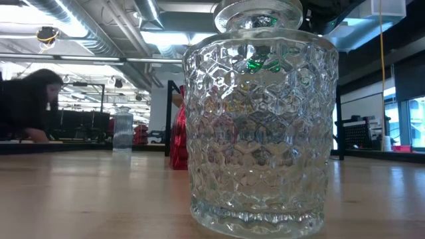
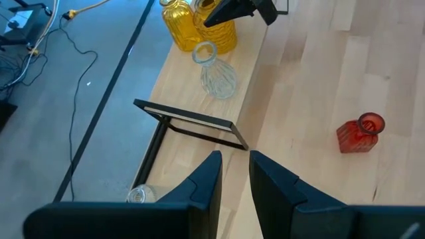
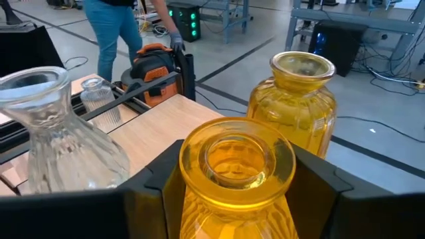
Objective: Sort vases onto shelf
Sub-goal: Put the yellow vase on the shelf aligned with the other yellow vase
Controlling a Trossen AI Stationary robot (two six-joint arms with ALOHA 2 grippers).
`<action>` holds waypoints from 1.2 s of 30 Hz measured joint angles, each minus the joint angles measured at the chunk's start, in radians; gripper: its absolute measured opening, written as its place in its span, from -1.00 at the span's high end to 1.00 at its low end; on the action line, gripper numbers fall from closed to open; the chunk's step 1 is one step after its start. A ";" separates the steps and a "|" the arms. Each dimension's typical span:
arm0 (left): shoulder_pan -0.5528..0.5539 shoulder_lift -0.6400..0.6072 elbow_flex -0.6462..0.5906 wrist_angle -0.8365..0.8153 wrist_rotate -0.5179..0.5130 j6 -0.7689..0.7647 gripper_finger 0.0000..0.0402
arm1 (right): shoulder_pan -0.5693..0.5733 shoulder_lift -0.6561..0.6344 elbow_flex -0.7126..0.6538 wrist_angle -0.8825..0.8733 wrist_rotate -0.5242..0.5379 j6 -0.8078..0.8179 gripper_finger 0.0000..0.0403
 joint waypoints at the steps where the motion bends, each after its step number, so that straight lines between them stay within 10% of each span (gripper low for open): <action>1: 0.000 0.000 0.000 0.000 0.000 0.000 0.66 | 0.000 0.000 0.000 0.002 -0.006 0.004 0.06; 18: 0.000 0.000 0.000 0.003 0.012 -0.002 0.66 | 0.000 -0.001 0.001 0.012 0.007 0.053 -0.50; 28: 0.000 0.000 0.000 0.003 0.026 -0.019 0.66 | 0.001 -0.013 0.177 -0.231 0.028 0.027 -0.47; 36: 0.000 0.000 0.000 0.003 0.026 -0.024 0.66 | 0.014 -0.014 0.371 -0.632 -0.395 0.171 -0.45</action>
